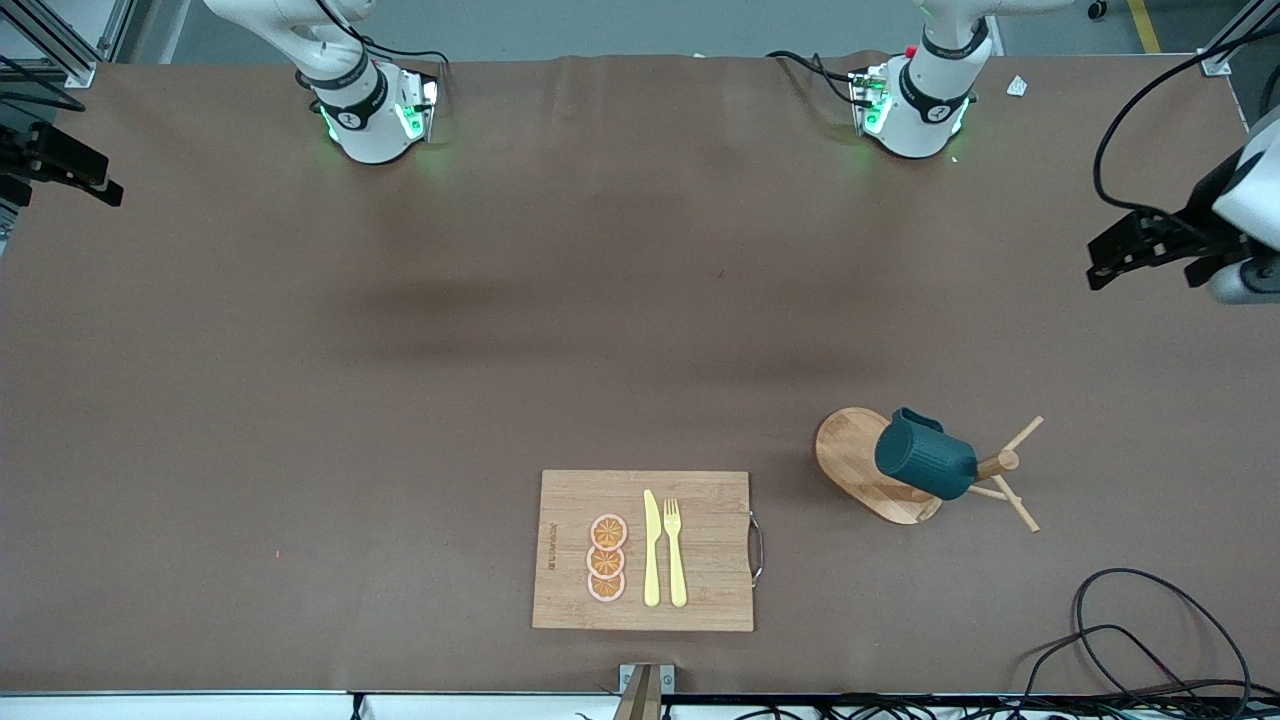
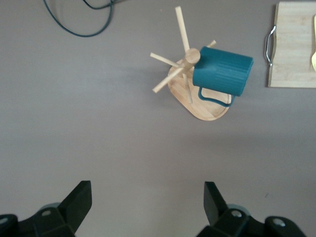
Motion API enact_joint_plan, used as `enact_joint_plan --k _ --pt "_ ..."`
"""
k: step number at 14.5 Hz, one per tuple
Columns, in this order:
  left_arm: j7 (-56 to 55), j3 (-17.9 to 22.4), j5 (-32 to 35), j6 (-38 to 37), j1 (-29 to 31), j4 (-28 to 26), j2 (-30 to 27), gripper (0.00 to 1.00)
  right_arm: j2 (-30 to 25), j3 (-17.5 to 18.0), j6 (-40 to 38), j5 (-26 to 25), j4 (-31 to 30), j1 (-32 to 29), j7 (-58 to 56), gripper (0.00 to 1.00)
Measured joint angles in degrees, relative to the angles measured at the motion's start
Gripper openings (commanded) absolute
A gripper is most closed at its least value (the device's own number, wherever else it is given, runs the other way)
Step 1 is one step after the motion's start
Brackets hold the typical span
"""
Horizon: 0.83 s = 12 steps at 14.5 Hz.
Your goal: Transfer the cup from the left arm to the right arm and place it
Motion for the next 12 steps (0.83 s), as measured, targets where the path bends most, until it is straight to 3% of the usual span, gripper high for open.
enact_joint_plan --k 6,12 --pt "3.1 -4.6 0.0 2.7 -3.3 -0.2 7.6 0.99 0.0 0.0 -0.3 0.0 0.0 0.0 0.0 1.0" --pt "23.3 -6.8 0.1 6.3 -3.4 -0.2 12.3 0.98 0.0 0.0 -0.4 0.0 0.0 0.0 0.0 1.0"
